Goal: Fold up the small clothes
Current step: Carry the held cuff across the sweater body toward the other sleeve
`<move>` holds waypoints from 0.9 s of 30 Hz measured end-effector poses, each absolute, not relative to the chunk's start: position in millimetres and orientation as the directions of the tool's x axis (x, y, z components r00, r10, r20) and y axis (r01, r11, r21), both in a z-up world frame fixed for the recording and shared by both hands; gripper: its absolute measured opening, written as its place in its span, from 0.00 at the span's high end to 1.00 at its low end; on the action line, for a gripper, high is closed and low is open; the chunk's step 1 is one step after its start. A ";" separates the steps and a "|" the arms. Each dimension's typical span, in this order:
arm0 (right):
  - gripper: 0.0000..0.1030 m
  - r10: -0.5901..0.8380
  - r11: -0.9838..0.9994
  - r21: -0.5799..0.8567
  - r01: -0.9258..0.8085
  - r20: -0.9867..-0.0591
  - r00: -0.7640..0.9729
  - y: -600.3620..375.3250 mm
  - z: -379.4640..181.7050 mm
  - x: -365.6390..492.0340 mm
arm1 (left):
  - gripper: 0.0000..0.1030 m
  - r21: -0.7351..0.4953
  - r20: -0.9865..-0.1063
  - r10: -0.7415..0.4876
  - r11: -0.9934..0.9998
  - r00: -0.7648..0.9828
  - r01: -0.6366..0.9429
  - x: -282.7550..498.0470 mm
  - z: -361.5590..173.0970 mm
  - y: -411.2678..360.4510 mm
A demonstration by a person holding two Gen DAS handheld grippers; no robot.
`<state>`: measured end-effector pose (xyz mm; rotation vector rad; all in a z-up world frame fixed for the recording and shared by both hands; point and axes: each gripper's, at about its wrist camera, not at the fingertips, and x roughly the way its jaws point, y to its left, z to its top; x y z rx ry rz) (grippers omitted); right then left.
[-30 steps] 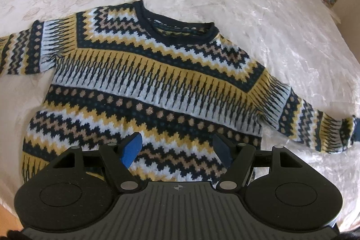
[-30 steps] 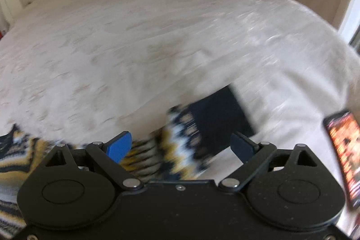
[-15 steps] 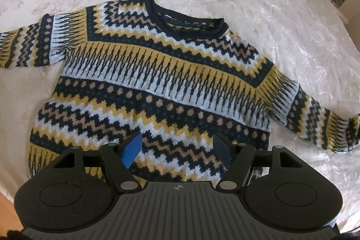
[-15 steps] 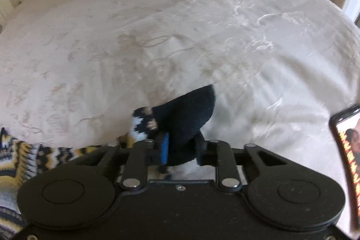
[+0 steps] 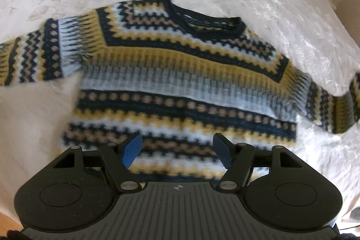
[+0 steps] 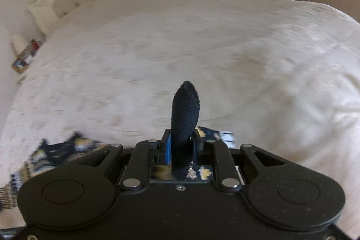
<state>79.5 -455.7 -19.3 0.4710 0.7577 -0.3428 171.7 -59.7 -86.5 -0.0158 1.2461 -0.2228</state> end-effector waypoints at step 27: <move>0.40 0.073 0.982 0.168 0.087 -0.759 0.646 -133.5 -70.9 172.7 | 0.36 -0.033 -0.872 -0.166 0.959 0.460 0.283 228.3 -77.8 62.7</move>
